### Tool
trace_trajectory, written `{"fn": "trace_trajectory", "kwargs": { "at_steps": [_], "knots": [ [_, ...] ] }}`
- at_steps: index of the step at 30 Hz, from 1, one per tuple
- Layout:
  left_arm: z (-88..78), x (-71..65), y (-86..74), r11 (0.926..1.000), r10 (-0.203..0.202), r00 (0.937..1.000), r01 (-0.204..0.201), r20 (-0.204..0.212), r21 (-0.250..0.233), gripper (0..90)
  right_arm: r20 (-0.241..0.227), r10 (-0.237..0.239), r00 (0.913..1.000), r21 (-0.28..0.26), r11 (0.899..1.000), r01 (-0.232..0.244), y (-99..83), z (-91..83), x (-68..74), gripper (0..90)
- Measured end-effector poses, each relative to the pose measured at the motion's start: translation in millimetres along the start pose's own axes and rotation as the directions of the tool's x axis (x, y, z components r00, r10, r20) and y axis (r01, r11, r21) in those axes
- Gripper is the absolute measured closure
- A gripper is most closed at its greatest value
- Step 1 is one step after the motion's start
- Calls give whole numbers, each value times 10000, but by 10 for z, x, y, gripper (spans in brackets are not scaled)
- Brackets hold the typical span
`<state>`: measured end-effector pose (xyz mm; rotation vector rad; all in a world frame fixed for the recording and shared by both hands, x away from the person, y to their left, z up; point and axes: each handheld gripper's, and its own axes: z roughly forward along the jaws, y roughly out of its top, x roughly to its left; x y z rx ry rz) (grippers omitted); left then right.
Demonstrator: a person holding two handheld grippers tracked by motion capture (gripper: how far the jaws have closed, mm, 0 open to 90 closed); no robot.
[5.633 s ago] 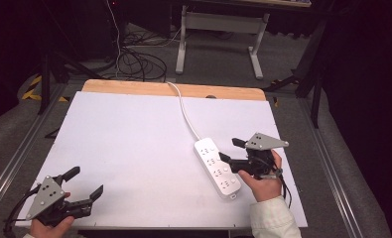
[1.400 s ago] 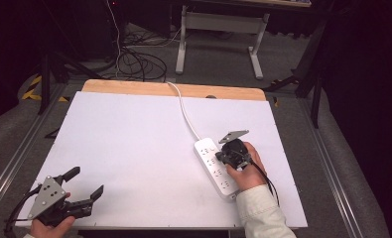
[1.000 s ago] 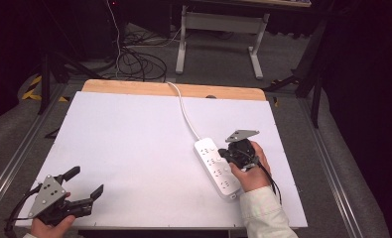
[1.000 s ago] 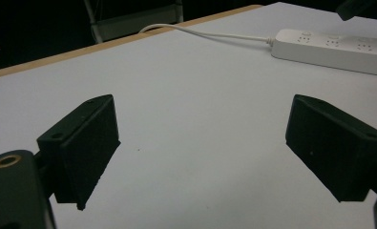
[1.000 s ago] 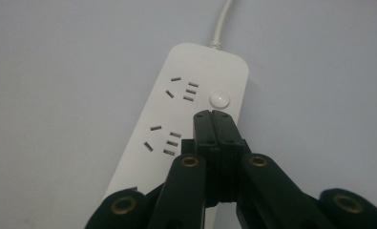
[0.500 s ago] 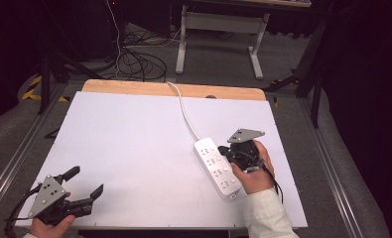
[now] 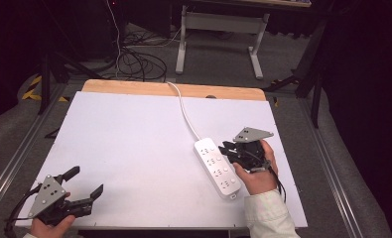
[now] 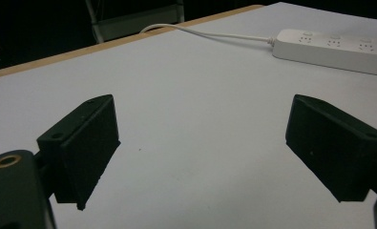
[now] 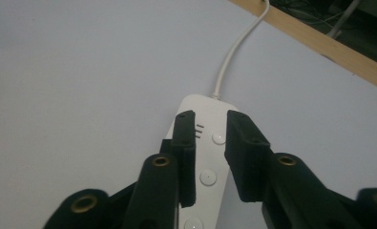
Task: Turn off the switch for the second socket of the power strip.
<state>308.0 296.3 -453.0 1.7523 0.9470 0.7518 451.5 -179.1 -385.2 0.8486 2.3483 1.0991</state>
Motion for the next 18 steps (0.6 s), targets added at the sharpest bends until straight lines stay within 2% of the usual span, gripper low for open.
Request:
{"fn": "trace_trajectory", "kwargs": {
  "at_steps": [5, 11, 18],
  "knots": [
    [-6, 3, 0, 10000, 49, 10000, -49, -14, 13, 115, 38, 128, 9999, -453, 9989, -127, -8, -90, -19, 567],
    [-5, 4, 7, 9999, 117, 9999, -117, 15, -5, 115, -204, 270, 9994, -909, 9954, -288, -46, -225, -26, 448],
    [-8, 1, 7, 10000, 38, 10000, -38, 7, -42, 115, -482, 337, 9983, -1221, 9917, -393, -165, -355, -21, 384]
  ]
}}
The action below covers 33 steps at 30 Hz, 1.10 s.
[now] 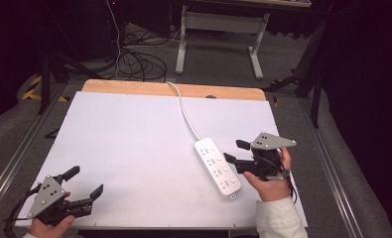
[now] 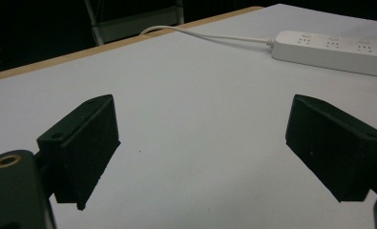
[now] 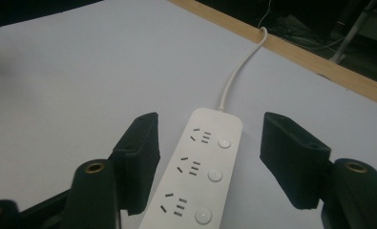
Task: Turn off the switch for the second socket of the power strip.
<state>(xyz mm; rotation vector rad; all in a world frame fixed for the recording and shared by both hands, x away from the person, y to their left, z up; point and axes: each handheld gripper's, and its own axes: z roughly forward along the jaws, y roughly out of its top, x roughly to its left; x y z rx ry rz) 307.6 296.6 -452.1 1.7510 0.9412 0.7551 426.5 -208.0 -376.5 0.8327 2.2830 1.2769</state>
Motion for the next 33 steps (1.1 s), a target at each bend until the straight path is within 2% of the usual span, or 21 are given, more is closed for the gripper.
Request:
{"fn": "trace_trajectory", "kwargs": {
  "at_steps": [9, 11, 17, 19, 21, 26, 33],
  "knots": [
    [-2, -4, 4, 10000, 58, 10000, -58, -6, -9, 115, -241, 310, 9992, -389, 9987, -320, -201, -160, -50, 294],
    [-1, -7, 3, 10000, 13, 10000, -13, 12, -21, 115, -360, 346, 9988, -348, 9988, -359, -251, -173, -62, 244],
    [-3, -1, 3, 10000, 31, 10000, -31, 32, -33, 115, -533, 356, 9979, -492, 9981, -382, -394, -211, -74, 216],
    [-3, -4, 3, 10000, -7, 10000, 7, 53, -43, 115, -730, 352, 9967, -373, 9986, -380, -433, -208, -79, 167],
    [-4, 0, 3, 10000, 45, 10000, -44, 55, -19, 115, -803, 302, 9963, -205, 9993, -319, -480, -197, -83, 159],
    [-3, -1, 3, 10000, 12, 10000, -12, 59, -31, 115, -1095, 172, 9938, -213, 9996, -197, -600, -190, -75, 142],
    [-4, 0, 5, 10000, 0, 9999, 0, 126, -14, 115, -1012, 222, 9946, -402, 9988, -264, -785, -163, -58, 120]
  ]
}}
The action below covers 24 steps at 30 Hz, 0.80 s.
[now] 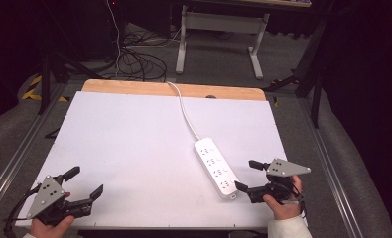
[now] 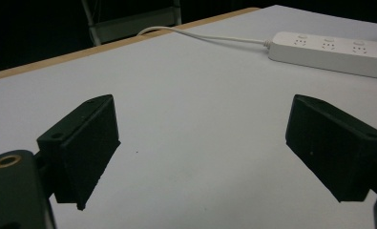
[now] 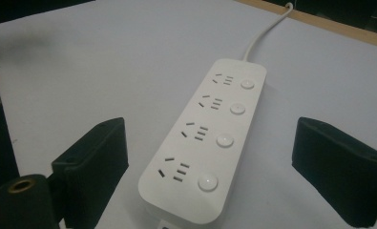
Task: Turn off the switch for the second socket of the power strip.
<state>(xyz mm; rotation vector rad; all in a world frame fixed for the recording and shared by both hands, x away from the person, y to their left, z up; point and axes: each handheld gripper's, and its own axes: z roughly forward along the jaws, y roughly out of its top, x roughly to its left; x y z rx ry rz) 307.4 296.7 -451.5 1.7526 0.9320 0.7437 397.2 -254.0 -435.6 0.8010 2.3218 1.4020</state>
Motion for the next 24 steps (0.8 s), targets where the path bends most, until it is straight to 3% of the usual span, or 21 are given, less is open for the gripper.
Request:
{"fn": "trace_trajectory", "kwargs": {
  "at_steps": [9, 15, 24],
  "knots": [
    [3, -3, -2, 10000, -12, 10000, 12, 3, 54, 115, 40, 186, 9998, -55, 9998, -186, -246, 3, -31, 117],
    [12, -6, -4, 9999, 74, 10000, -74, -42, 80, 115, 356, 531, 9980, 299, 9981, -542, -402, 34, -66, 129],
    [21, -9, -9, 9997, 148, 9999, -148, 11, 181, 115, 257, 763, 9968, 650, 9948, -779, -566, 88, -82, 129]
  ]
}}
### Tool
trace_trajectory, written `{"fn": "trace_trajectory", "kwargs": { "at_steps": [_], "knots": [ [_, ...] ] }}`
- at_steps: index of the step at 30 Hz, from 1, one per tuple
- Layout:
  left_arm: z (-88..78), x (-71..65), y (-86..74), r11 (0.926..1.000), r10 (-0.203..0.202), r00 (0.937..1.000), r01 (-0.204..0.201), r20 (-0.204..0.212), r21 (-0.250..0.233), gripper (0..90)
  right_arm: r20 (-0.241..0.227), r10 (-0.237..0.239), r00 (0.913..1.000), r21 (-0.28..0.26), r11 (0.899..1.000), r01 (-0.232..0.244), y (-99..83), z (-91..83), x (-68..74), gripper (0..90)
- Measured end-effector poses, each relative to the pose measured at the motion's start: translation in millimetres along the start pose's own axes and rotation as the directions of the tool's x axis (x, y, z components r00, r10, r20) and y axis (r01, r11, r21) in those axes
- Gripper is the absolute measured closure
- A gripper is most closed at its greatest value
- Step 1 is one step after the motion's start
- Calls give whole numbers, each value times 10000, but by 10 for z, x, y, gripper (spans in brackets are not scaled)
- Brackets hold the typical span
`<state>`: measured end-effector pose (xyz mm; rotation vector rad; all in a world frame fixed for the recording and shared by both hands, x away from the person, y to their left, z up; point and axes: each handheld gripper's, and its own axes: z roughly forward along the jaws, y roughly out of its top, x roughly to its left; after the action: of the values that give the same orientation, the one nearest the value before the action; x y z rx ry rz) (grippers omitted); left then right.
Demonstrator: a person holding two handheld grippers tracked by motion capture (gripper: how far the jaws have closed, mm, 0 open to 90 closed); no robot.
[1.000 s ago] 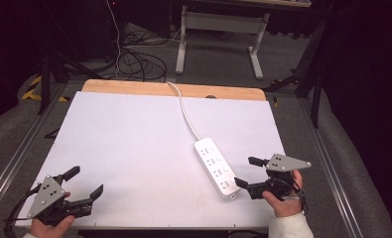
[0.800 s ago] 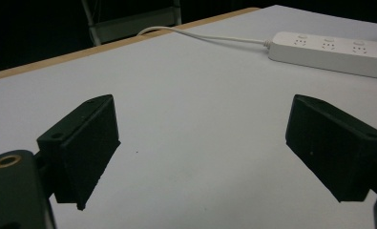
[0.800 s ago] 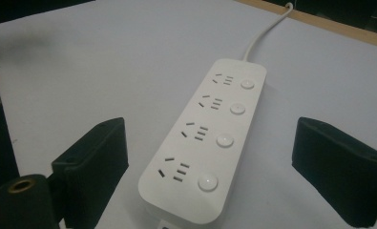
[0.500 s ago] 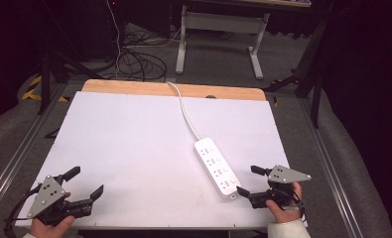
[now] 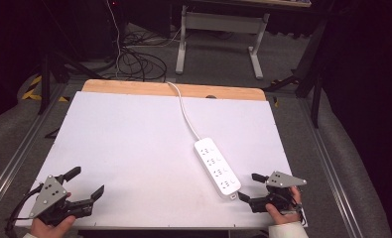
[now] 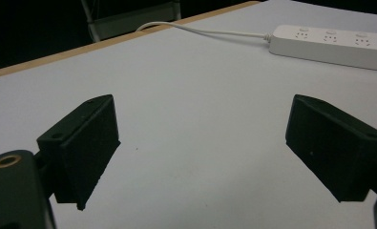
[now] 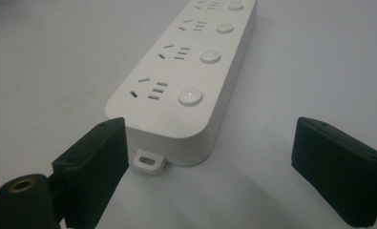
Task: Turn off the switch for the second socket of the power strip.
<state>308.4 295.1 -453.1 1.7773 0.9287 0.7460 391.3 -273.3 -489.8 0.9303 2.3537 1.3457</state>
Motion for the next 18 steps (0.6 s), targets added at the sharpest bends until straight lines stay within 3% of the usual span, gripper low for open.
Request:
{"fn": "trace_trajectory", "kwargs": {
  "at_steps": [5, 18],
  "knots": [
    [5, -4, 0, 10000, 59, 10000, -59, -16, 37, 115, -51, 181, 9998, 14, 9998, -181, -60, 15, -23, 132],
    [13, -16, -3, 9997, 253, 9996, -253, -79, 73, 115, 420, -408, 9983, -502, 9978, 429, 12, -53, 34, 141]
  ]
}}
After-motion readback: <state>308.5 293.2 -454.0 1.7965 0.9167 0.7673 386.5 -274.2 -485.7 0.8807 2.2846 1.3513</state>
